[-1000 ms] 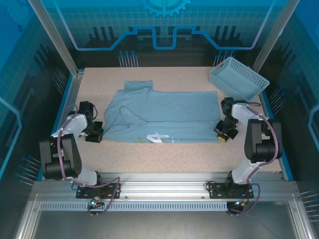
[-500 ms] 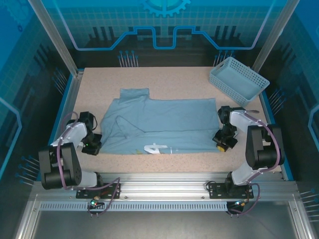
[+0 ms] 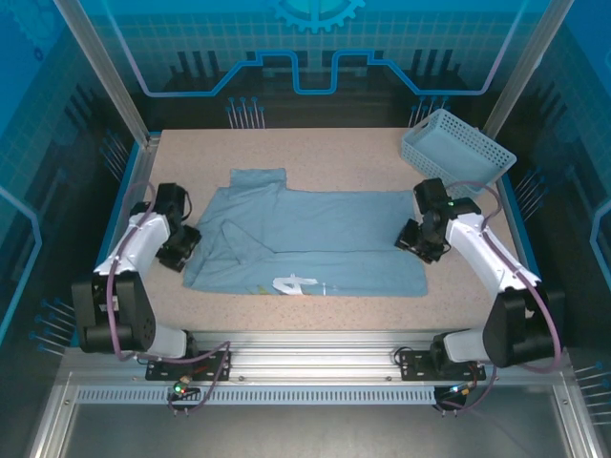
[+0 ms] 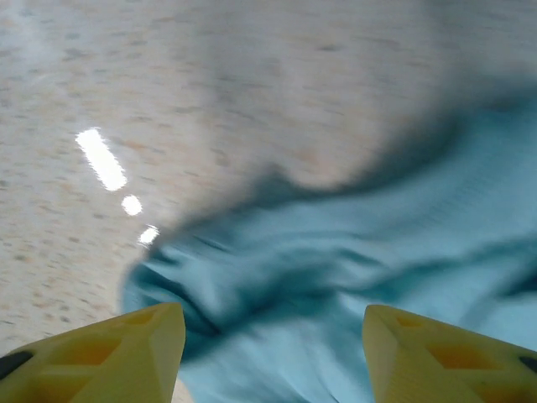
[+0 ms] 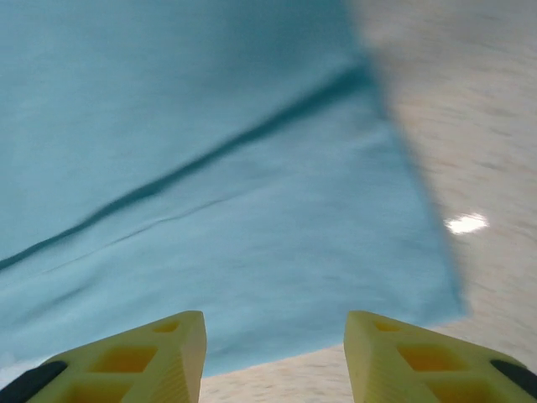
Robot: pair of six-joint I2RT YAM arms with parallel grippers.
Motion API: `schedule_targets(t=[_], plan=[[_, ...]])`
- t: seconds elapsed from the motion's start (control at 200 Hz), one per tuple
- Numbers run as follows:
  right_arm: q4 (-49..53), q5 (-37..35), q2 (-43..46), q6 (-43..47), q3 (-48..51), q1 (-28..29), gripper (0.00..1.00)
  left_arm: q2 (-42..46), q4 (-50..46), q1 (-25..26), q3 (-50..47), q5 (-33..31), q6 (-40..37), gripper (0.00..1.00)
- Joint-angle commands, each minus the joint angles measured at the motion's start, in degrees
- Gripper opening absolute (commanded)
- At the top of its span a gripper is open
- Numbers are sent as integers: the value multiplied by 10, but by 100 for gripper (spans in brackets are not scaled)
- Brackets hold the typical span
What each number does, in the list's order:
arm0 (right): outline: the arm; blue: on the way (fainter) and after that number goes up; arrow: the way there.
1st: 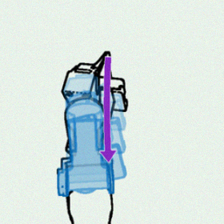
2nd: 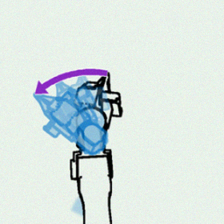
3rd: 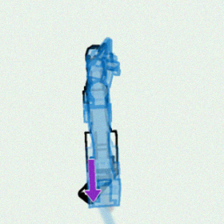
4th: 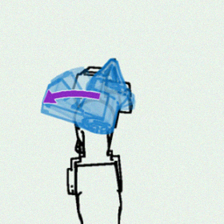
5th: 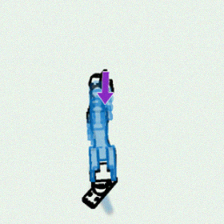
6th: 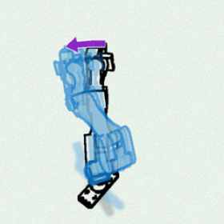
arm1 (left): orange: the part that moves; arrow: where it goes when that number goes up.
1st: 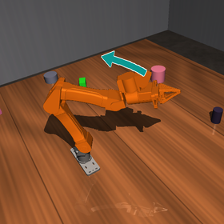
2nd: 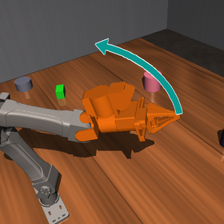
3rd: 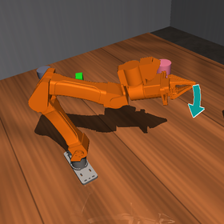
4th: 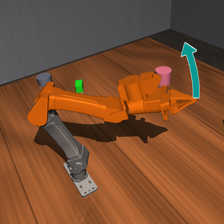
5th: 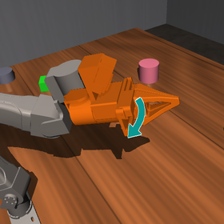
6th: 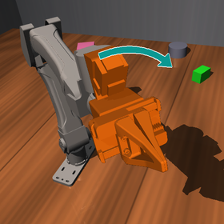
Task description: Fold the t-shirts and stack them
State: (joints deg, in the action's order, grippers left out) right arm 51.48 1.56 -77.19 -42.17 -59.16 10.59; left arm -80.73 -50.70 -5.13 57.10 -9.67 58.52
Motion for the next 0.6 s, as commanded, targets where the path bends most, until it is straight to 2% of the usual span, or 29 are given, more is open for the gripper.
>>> schedule_targets(t=[0.0,0.065,0.185,0.34,0.595], plan=[[-131,172,-7,60,13,31,46,17,-18,57,-1,60,32,57],[-208,251,-8,60,25,53,48,14,41,95,-23,113,71,57],[-273,294,-18,41,28,78,50,-15,136,136,-61,168,148,56],[-271,292,-39,38,20,80,50,-69,155,160,-53,176,163,54],[-258,277,-33,38,21,77,48,-113,158,168,-44,164,153,41]])
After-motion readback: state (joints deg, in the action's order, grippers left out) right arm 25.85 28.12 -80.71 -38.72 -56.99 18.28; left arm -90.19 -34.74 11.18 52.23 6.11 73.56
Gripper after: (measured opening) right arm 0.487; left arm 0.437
